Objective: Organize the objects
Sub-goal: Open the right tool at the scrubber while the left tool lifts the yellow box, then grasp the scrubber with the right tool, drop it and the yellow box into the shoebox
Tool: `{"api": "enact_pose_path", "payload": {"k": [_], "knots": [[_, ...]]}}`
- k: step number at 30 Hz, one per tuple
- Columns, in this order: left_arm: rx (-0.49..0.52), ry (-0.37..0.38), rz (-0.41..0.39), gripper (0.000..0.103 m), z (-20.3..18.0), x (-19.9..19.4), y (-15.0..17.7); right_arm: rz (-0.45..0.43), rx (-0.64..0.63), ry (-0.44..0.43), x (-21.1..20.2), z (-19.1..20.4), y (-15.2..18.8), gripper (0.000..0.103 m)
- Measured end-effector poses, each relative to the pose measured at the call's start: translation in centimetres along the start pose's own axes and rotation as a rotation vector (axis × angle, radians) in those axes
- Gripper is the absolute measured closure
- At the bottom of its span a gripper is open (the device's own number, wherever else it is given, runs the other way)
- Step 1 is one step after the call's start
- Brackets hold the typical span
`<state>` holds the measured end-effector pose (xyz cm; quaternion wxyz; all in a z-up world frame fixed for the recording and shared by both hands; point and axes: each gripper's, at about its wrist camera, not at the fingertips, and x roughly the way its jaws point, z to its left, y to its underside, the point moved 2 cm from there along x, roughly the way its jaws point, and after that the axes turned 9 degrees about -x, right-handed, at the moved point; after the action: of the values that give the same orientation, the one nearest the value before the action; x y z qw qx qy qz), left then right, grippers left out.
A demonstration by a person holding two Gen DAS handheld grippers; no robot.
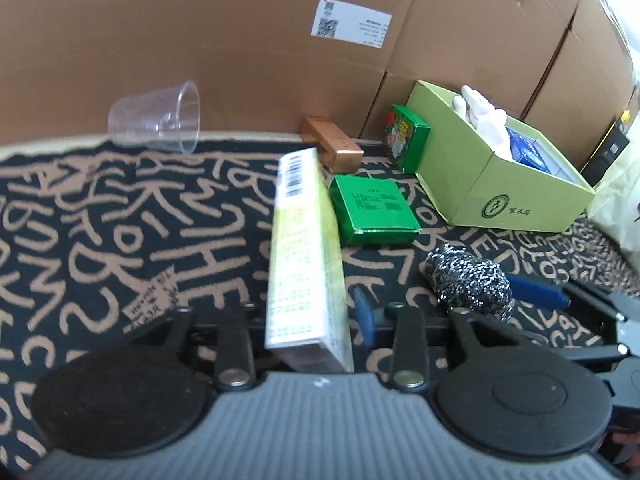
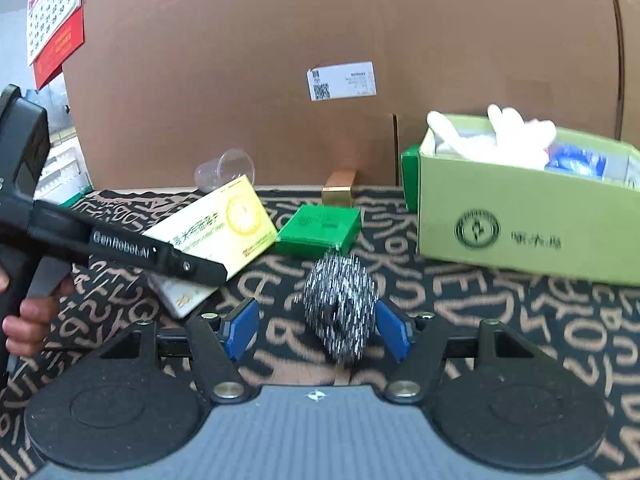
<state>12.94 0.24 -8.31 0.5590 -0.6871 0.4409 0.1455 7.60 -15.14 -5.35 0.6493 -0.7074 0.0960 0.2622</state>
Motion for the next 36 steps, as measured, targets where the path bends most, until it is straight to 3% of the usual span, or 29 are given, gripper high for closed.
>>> {"api": "enact_pose_path", "payload": {"k": [2, 4, 5, 6, 7, 12, 20, 29, 36], "knots": [[0.006, -0.01, 0.0, 0.068, -0.5, 0.7, 0.1, -0.004, -0.028, 0.006, 0.4, 0.1, -0.3, 0.035], [0.007, -0.011, 0.012, 0.081, -0.4, 0.9, 0.1, 0.01, -0.042, 0.018, 1.1, 0.1, -0.4, 0.039], [-0.001, -0.008, 0.021, 0.084, -0.3, 1.0, 0.1, 0.02, -0.046, 0.023, 1.5, 0.1, -0.5, 0.046], [-0.005, -0.008, 0.021, 0.084, -0.3, 1.0, 0.1, 0.028, -0.047, 0.023, 1.8, 0.1, -0.4, 0.06], [-0.002, -0.015, 0.02, 0.084, -0.3, 0.9, 0.2, 0.038, -0.043, 0.023, 2.0, -0.1, -0.3, 0.066], [0.005, -0.004, -0.006, 0.085, -1.5, -0.5, 0.1, 0.01, -0.012, 0.003, 1.1, -0.4, -0.3, 0.077], [0.081, 0.095, -0.106, 0.085, -7.8, -2.8, -2.2, -0.141, 0.048, 0.053, -3.6, -3.3, -1.9, 0.08], [0.151, 0.241, -0.19, 0.085, -17.2, -2.3, -6.0, -0.292, 0.077, 0.255, -9.3, -9.7, -3.6, 0.08], [0.163, 0.274, -0.253, 0.085, -23.6, 0.8, -8.2, -0.322, 0.119, 0.399, -10.6, -15.1, -3.7, 0.08]]}}
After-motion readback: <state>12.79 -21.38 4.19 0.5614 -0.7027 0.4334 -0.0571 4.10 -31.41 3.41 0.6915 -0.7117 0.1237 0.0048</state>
